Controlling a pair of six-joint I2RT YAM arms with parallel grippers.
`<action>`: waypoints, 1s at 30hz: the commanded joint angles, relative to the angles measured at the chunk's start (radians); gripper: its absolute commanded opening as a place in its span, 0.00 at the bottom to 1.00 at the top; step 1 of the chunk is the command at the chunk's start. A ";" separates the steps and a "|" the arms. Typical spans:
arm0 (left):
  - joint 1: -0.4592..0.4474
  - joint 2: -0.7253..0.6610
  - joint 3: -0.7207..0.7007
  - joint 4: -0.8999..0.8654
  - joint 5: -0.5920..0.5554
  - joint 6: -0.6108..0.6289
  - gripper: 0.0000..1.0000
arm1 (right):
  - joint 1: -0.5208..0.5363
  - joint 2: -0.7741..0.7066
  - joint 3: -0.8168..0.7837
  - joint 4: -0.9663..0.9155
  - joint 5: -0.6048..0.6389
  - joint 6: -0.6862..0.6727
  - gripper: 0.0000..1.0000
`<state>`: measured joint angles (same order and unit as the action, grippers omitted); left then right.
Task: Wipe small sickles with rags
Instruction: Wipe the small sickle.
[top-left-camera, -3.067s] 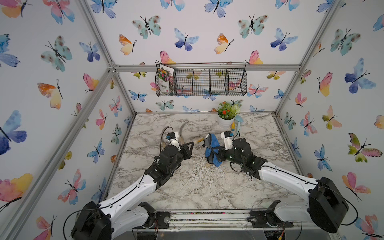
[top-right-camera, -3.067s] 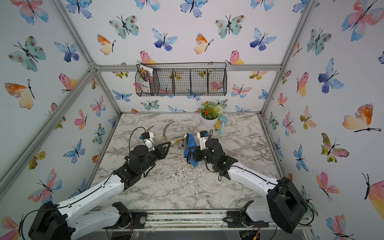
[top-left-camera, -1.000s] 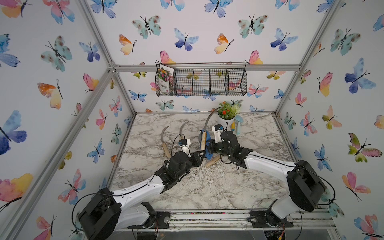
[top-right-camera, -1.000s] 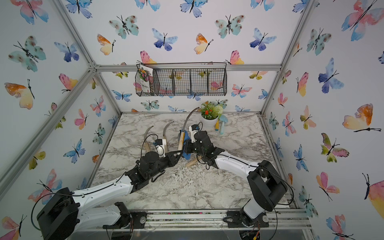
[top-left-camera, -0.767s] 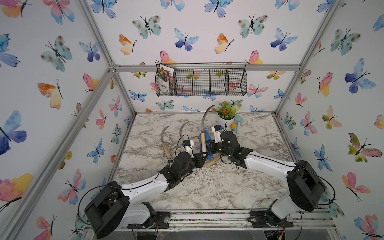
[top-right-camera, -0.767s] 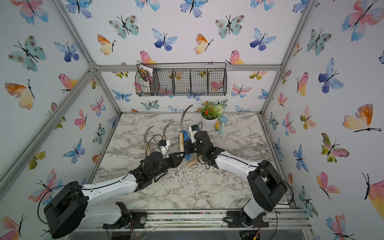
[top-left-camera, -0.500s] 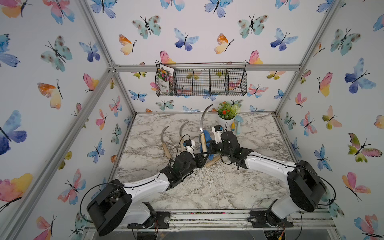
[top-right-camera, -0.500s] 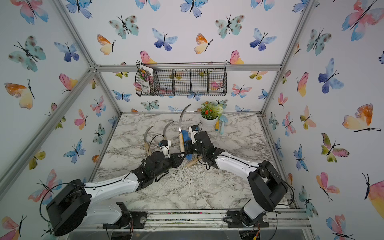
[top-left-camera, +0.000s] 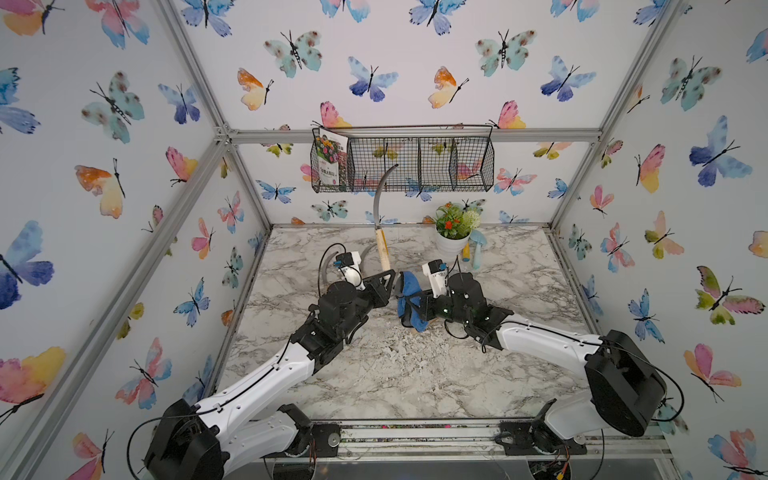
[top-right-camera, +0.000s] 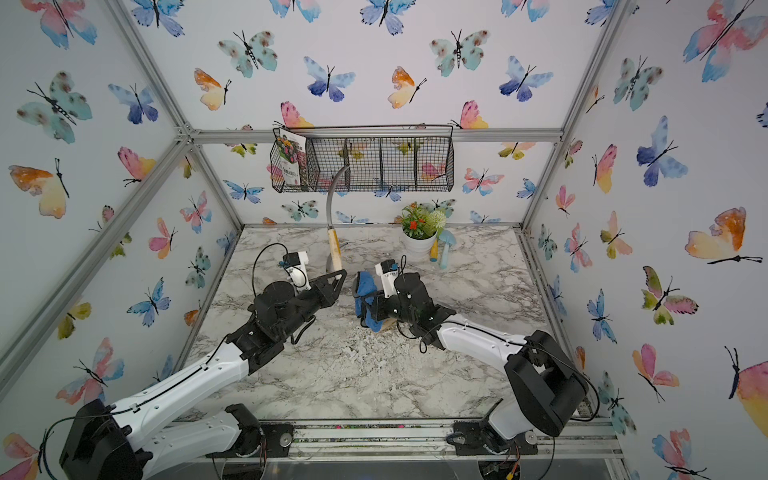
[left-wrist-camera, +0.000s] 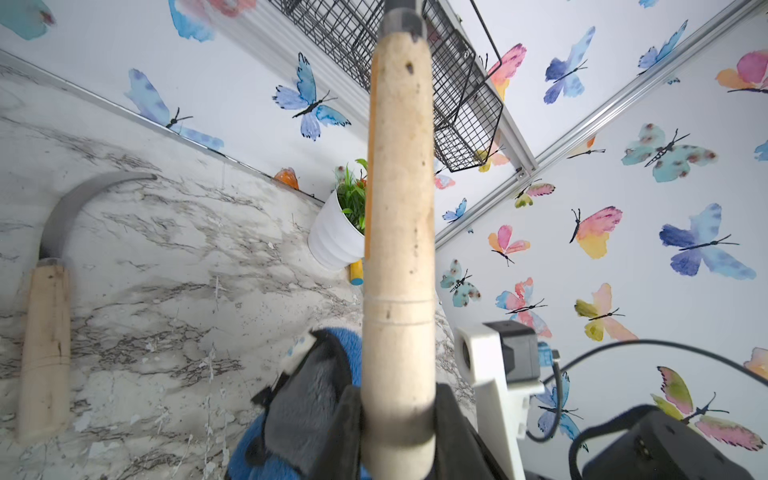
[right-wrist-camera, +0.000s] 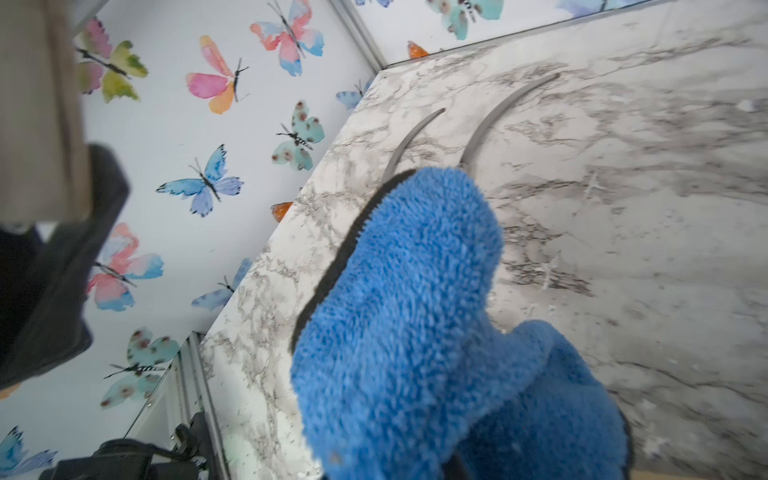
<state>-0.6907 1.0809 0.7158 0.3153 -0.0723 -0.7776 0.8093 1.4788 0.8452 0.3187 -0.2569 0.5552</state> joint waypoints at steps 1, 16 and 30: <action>-0.001 0.053 0.038 -0.012 0.026 0.054 0.00 | 0.029 -0.063 -0.009 0.049 -0.046 -0.023 0.02; -0.015 0.147 -0.001 0.087 0.121 0.067 0.00 | 0.030 -0.190 -0.059 0.044 0.011 -0.028 0.02; -0.043 0.144 0.004 0.077 0.100 0.072 0.00 | 0.029 -0.091 -0.007 0.076 0.032 -0.037 0.02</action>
<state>-0.7227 1.2259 0.7235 0.3859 0.0303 -0.7242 0.8436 1.4647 0.8577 0.3279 -0.2550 0.5304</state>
